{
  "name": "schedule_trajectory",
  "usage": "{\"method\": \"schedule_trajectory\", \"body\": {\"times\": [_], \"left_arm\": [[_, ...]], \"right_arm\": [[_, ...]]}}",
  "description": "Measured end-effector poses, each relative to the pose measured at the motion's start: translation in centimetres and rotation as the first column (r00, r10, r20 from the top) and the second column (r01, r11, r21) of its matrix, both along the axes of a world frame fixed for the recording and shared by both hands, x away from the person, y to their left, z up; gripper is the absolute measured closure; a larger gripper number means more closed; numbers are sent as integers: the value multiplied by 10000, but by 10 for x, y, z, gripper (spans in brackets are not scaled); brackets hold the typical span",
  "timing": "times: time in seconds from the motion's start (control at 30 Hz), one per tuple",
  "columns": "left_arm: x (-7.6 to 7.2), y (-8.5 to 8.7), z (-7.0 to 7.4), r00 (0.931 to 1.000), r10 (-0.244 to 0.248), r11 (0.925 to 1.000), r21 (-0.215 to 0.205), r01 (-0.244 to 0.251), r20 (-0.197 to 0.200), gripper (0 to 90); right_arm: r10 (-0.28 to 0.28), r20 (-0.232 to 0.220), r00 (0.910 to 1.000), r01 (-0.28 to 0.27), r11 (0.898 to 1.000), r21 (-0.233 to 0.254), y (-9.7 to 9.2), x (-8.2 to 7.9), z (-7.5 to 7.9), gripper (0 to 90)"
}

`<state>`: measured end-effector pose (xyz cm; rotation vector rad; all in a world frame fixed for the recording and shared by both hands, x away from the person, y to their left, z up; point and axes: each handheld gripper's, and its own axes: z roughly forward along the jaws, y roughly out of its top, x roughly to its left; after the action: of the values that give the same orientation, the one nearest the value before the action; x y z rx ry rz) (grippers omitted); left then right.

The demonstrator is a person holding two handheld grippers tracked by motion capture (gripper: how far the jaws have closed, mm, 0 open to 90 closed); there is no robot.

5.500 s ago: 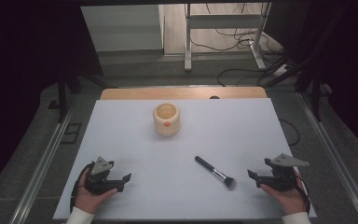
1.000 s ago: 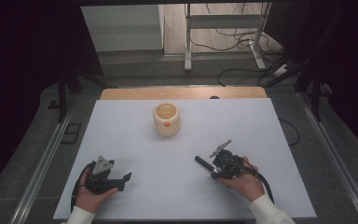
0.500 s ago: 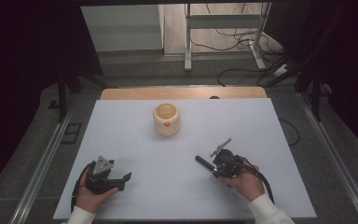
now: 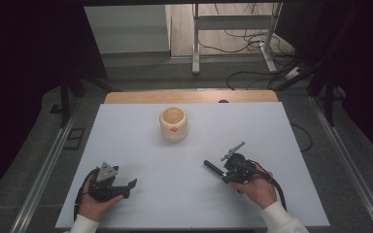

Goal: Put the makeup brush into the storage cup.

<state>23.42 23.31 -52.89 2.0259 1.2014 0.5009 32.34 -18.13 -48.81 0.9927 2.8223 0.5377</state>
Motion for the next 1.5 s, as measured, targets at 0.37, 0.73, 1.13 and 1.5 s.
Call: {"method": "schedule_trajectory", "body": {"times": [0.37, 0.73, 1.13, 1.5], "left_arm": [[0, -2, 1, 10000, -14, 10000, -11, 14, 19, 157], [3, -3, 1, 10000, -70, 10000, -25, 70, 3, 158], [2, -5, 2, 9999, -147, 9999, -29, 147, 30, 157], [6, -11, 2, 9999, -129, 9999, 9, 128, 68, 156]], "right_arm": [[118, 443, 9989, -152, 9969, 778, 1, -1, 25, 721], [198, 691, 9974, -270, 9941, 1050, 8, 0, 40, 721], [368, 909, 9952, -473, 9921, 1164, 12, -1, 42, 721], [502, 1065, 9930, -653, 9876, 1430, 4, 4, 48, 721]]}}
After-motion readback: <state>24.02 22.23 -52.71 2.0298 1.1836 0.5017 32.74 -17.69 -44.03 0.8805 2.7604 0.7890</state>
